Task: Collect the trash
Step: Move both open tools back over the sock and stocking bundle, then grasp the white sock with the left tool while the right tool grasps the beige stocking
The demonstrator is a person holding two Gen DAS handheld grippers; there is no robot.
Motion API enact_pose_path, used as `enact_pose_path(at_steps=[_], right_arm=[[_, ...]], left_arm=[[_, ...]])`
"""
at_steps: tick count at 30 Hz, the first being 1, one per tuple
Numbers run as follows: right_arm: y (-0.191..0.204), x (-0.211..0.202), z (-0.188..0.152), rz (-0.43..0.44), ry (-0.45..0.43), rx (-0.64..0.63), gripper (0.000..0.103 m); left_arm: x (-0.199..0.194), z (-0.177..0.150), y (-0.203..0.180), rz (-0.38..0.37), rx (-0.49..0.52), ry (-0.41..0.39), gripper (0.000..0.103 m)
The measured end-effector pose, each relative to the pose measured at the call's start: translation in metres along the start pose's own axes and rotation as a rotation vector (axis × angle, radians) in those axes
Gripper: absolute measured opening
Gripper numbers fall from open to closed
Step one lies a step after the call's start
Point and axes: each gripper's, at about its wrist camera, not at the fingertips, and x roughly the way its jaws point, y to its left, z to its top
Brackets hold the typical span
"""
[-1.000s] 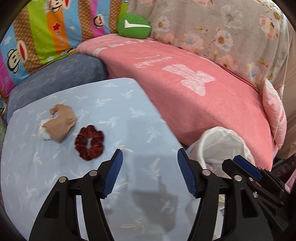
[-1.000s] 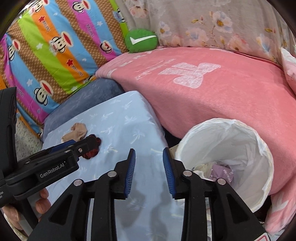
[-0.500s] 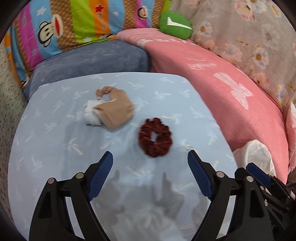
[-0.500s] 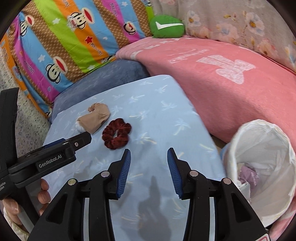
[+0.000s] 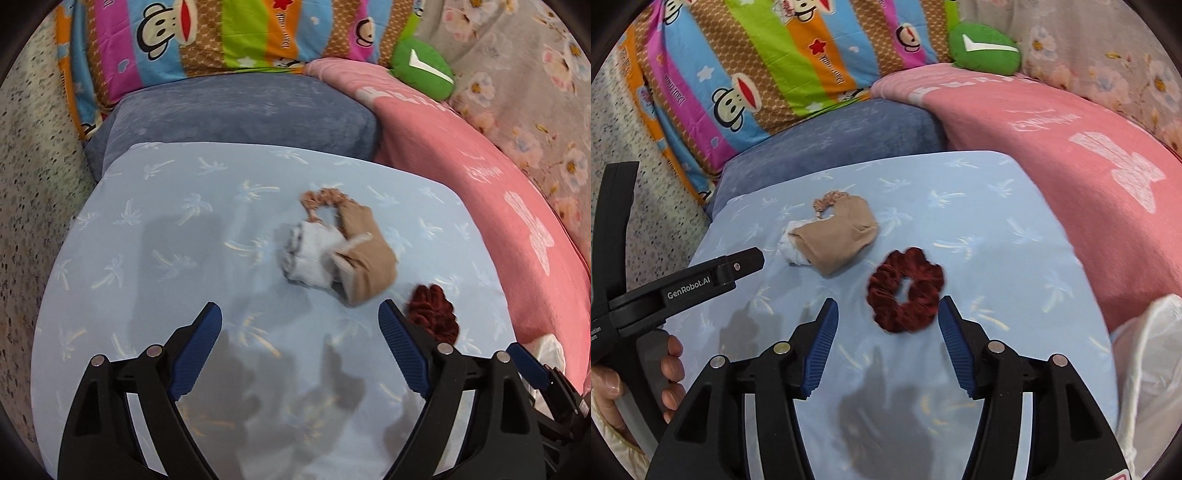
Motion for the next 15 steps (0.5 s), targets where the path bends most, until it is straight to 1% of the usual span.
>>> enact_pose_path(at_steps=[4,8,10,15], right_arm=[[0.019,0.032,0.014,0.033,0.028,-0.013,0.056],[0.035,0.059,0.026,0.048,0.040,-0.023,0.056],[0.043,0.073,0.033,0.056,0.047,-0.024,0.062],[0.053,0.104,0.044,0.056,0.065,-0.030,0.063]], left_arm=[[0.011,0.013,0.016,0.012,-0.021,0.005,0.083],[0.020,0.022,0.029,0.007,-0.049,0.010,0.083],[0.025,0.026,0.035,0.007,-0.062,0.015,0.083],[0.038,0.034,0.045,-0.016,-0.101,0.037,0.083]])
